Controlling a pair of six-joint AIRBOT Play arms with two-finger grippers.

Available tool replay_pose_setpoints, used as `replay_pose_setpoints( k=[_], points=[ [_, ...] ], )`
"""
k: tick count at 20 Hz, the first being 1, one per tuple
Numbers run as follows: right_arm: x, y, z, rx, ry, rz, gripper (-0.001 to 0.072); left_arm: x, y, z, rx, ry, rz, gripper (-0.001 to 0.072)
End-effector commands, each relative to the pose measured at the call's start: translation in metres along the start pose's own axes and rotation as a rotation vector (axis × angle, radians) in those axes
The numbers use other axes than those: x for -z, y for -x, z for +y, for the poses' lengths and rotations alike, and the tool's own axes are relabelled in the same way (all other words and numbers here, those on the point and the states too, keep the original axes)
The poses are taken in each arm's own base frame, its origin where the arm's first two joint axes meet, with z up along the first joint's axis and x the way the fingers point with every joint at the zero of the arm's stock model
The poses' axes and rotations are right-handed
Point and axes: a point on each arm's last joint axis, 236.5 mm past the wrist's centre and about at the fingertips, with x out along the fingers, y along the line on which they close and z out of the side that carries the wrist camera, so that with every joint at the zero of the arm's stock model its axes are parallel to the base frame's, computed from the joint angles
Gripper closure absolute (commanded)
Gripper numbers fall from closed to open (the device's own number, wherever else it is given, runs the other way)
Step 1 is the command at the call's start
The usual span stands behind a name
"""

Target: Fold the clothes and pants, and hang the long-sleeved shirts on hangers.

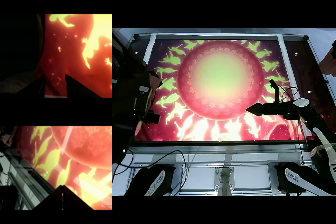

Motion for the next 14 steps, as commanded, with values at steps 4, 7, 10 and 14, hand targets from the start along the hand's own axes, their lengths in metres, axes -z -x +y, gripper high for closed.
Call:
replay_pose_setpoints(
  k=[4,7,10,14],
  points=[
    [0.002,0.0,-0.01,0.043,-0.07,0.006,0.0694,0.059,-0.062,0.129,-0.226,0.513,0.032,0.0259],
    [0.003,0.0,-0.011,0.047,-0.067,0.011,0.0695,0.106,-0.081,0.146,-0.241,0.704,0.115,0.0252],
    [0.01,0.001,-0.019,0.081,-0.043,0.041,0.0695,0.132,-0.094,0.162,-0.257,0.752,0.212,0.0252],
    [0.014,0.002,-0.024,0.105,-0.028,0.059,0.0695,0.106,-0.104,0.196,-0.218,0.781,0.239,0.0129]
  ],
)
